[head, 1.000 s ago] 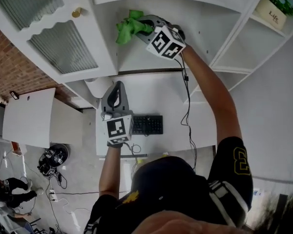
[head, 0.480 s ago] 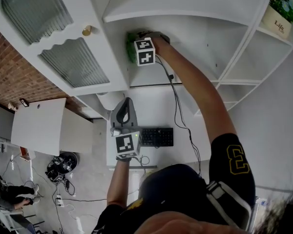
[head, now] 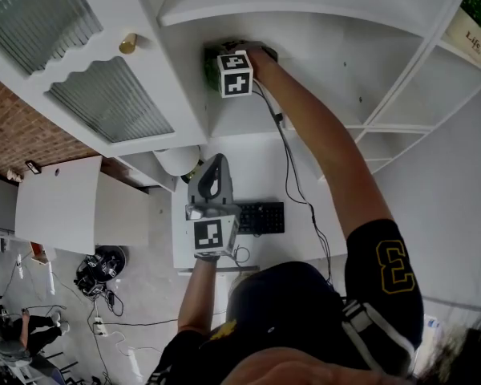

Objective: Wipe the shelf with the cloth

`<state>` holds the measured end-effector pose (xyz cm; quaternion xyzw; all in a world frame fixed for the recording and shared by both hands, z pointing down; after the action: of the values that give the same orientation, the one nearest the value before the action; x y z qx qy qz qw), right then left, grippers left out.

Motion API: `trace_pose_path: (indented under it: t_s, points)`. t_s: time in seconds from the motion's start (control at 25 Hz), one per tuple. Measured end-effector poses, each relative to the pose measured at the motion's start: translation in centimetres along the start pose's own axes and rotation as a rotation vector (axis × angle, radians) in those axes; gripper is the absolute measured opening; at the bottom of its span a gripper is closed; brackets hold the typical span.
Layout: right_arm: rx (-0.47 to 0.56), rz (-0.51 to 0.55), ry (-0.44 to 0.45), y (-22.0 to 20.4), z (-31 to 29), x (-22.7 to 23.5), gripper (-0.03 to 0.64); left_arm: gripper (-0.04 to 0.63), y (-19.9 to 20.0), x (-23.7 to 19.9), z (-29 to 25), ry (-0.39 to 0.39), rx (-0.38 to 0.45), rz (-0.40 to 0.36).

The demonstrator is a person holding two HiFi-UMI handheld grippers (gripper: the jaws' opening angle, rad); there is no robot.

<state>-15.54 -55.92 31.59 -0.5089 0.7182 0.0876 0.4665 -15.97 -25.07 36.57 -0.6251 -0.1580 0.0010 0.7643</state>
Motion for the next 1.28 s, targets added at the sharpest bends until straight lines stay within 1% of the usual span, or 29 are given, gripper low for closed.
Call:
trace_pose_path:
  t_s: [0.16, 0.28, 0.44, 0.56, 1.0, 1.28]
  points:
    - [-0.038, -0.042, -0.04, 0.2, -0.1, -0.1, 0.084, 0.018, -0.5, 0.7, -0.4, -0.014, 0.0, 0.001]
    - [-0.048, -0.073, -0.059, 0.2, -0.1, -0.4, 0.081, 0.018, -0.7, 1.1, -0.5, -0.024, -0.013, -0.008]
    - [-0.057, -0.096, -0.045, -0.1, -0.1, -0.4, 0.08, 0.018, -1.2, 1.4, -0.7, -0.04, -0.031, -0.012]
    - [-0.061, -0.099, -0.037, -0.3, 0.0, -0.1, 0.078, 0.018, -1.5, 1.5, -0.9, -0.045, -0.028, 0.005]
    - [-0.084, -0.121, -0.049, -2.2, 1.1, -0.1, 0.075, 0.018, -1.9, 3.1, -0.9, -0.081, -0.043, 0.002]
    - [-0.111, -0.141, -0.058, -3.4, 1.8, 0.0, 0.075, 0.018, -1.8, 3.2, -0.8, -0.093, -0.037, -0.004]
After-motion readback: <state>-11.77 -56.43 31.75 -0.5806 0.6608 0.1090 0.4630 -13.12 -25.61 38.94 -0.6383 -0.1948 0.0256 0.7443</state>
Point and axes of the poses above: the fingertips, and each gripper's own axes: z backward along the fingers, x to its right, y out of its top, the point moved 9 cm from there along z, backward along the fingers, and after that the axes turned 11 degrees about -z, right-handed, at the moved point
